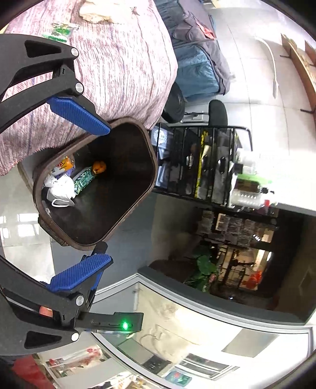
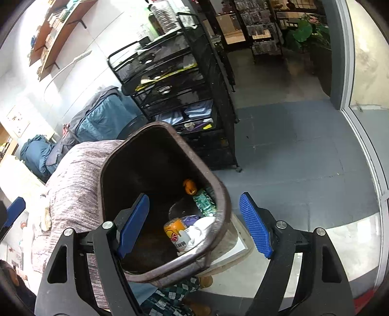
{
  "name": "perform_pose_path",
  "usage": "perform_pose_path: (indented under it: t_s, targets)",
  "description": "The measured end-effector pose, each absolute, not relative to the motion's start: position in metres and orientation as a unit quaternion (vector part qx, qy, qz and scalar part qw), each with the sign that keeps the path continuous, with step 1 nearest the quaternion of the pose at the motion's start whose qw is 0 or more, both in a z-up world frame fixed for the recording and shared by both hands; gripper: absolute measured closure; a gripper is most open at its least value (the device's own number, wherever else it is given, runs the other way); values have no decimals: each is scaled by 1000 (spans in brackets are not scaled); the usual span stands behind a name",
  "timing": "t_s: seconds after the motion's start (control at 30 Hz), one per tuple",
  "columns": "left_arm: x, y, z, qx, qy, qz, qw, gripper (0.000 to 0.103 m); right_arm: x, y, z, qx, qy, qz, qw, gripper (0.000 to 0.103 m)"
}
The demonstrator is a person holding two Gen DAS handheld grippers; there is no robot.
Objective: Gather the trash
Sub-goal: 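Bring both tools back over the white cloth and green packet on the bed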
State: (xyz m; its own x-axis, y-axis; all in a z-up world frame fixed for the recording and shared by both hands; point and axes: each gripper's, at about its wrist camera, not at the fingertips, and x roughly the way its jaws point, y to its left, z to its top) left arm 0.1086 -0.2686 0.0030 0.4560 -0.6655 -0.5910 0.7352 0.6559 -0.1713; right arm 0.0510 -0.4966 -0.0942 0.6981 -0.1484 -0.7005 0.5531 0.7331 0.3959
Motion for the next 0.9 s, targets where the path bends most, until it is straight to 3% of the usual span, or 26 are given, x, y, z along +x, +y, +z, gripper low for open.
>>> perform_pose_path:
  t_s: [0.9]
  targets:
    - [147,-89,1,11,309,-214,927,6,135,-350,-41,204,350,-6,914,26]
